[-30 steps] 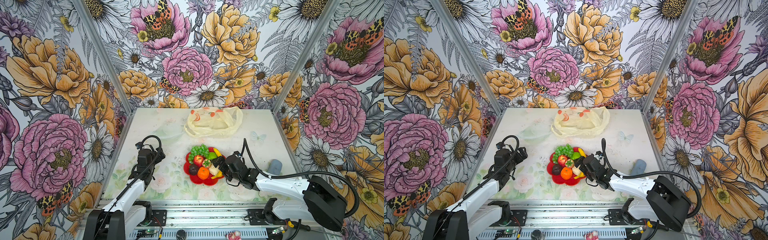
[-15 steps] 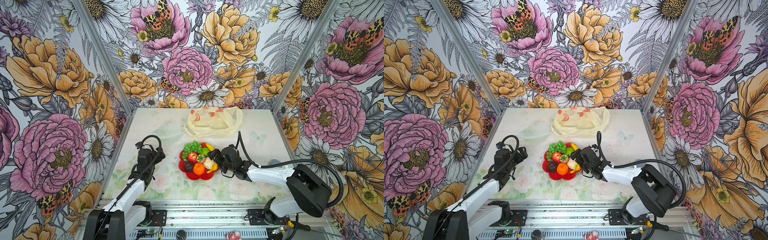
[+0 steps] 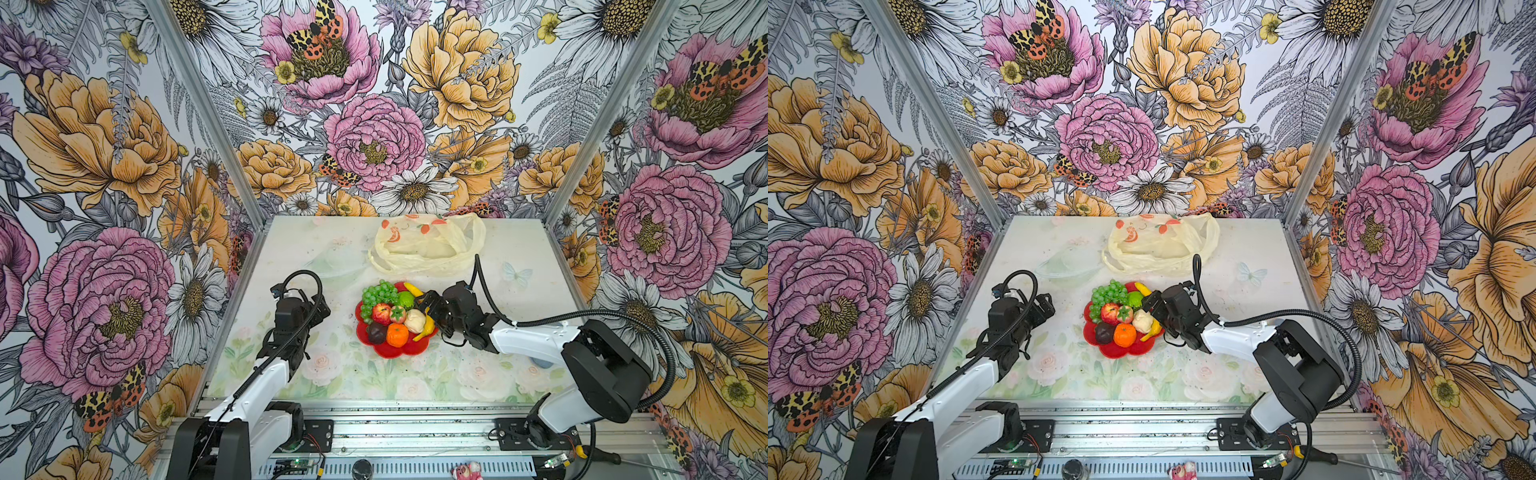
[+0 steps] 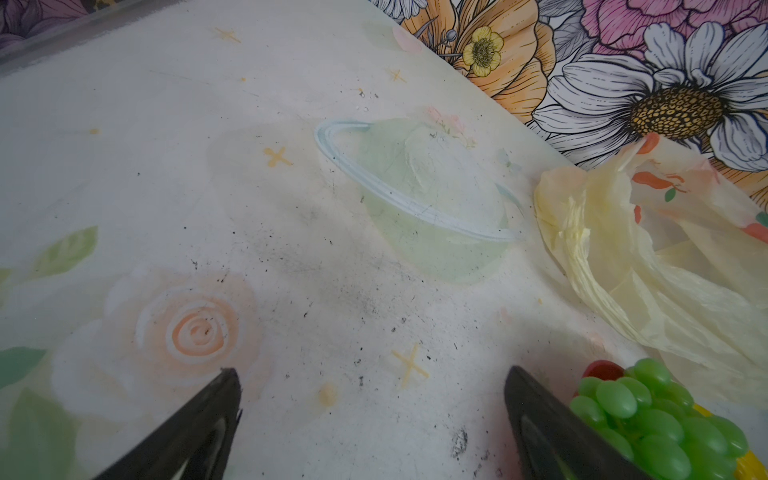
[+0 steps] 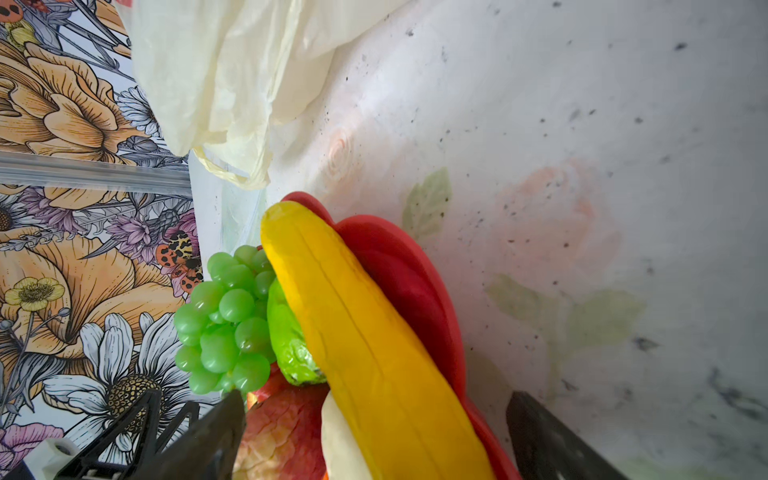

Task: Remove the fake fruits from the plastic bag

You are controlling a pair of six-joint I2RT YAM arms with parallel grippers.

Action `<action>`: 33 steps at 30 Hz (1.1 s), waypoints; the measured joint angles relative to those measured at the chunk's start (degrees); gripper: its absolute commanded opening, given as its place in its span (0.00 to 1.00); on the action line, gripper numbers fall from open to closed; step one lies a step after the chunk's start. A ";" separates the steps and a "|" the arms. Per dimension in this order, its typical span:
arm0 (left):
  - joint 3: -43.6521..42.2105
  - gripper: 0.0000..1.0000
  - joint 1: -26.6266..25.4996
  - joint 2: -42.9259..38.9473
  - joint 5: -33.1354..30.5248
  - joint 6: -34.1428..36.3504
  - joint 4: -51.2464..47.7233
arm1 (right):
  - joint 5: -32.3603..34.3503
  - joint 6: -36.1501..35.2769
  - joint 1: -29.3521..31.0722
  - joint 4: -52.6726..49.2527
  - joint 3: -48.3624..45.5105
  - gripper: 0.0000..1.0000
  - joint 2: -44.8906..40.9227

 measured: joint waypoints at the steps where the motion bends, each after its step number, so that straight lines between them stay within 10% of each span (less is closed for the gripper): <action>1: 0.00 0.99 0.00 0.09 0.00 0.00 0.00 | 0.02 -0.35 -0.39 -0.66 -0.20 1.00 -0.90; 15: 1.46 0.99 -0.98 1.01 -2.01 -0.55 -1.01 | 1.46 -13.81 -8.20 -13.53 -0.24 1.00 -13.49; 33: 14.84 0.99 -7.48 13.49 -30.51 12.31 5.84 | 22.14 -57.44 -24.26 -13.03 8.22 0.99 -14.12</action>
